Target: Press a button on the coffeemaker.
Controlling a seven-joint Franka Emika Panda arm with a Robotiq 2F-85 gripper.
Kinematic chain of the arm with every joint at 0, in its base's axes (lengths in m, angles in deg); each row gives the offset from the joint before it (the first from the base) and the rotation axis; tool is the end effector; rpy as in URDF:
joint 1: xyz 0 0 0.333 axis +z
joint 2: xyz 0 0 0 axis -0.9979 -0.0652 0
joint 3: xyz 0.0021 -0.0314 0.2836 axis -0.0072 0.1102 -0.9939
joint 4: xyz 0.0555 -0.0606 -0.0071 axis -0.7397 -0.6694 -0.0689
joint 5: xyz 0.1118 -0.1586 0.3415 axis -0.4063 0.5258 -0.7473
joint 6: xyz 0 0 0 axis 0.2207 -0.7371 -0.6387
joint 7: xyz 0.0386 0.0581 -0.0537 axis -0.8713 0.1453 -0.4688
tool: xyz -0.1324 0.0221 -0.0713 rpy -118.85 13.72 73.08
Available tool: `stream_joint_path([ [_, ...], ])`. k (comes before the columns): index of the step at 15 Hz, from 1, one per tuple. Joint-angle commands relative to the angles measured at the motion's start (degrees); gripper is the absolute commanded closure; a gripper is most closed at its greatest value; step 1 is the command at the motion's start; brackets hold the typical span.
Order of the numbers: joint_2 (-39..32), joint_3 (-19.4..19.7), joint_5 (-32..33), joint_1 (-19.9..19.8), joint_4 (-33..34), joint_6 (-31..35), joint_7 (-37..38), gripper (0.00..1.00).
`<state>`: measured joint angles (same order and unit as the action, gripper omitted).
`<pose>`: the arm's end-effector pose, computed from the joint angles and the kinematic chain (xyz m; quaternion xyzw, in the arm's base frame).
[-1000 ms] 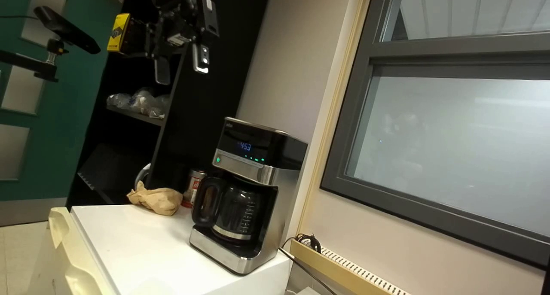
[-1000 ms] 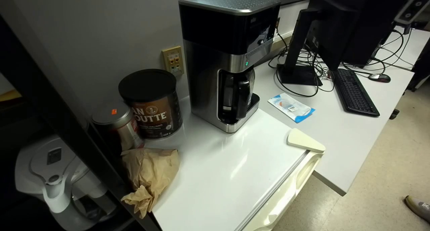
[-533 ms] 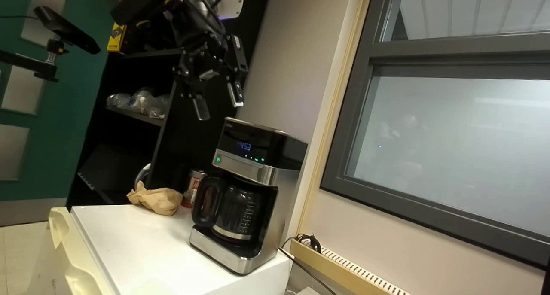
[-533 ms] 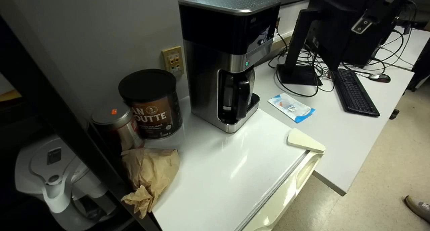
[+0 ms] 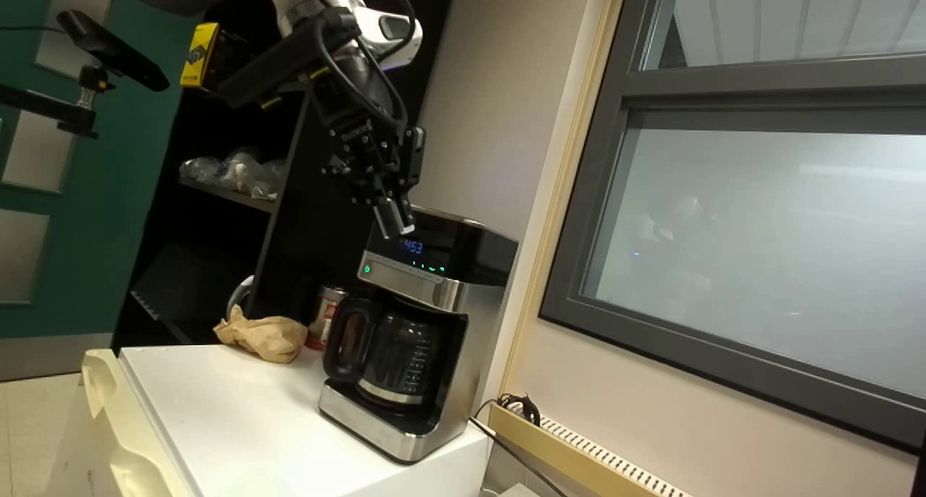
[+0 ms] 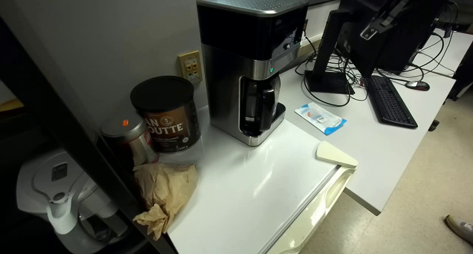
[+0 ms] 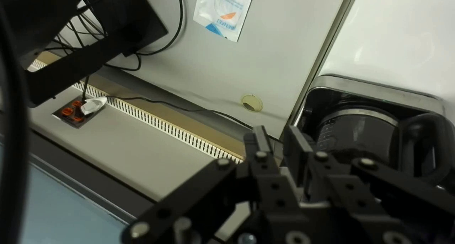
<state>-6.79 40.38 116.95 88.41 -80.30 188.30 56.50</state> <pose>0.6267 0.0034 0.2957 0.9459 0.0907 0.2169 0.2236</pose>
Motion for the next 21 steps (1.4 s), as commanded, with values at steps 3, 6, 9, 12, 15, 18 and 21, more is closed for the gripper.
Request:
stream_joint_path([
  [3, -5.89, 1.32, 4.7, 0.36, 5.41, 6.4, 5.71, 1.0],
  [6, -8.93, 1.64, 5.28, 0.39, 8.12, 8.83, 7.63, 1.0],
  [9, -11.73, 1.87, 4.98, 0.39, 10.81, 10.4, 8.85, 0.99],
  [12, -14.67, 1.83, 4.11, 0.36, 13.87, 10.74, 9.53, 0.99],
  [15, -17.09, 1.75, 3.77, 0.25, 16.42, 10.52, 10.2, 0.99],
  [18, -19.15, 1.54, 3.44, 0.11, 18.58, 10.41, 10.42, 0.99],
  [21, -20.89, 1.06, 2.76, -0.09, 20.65, 10.24, 10.0, 0.99],
])
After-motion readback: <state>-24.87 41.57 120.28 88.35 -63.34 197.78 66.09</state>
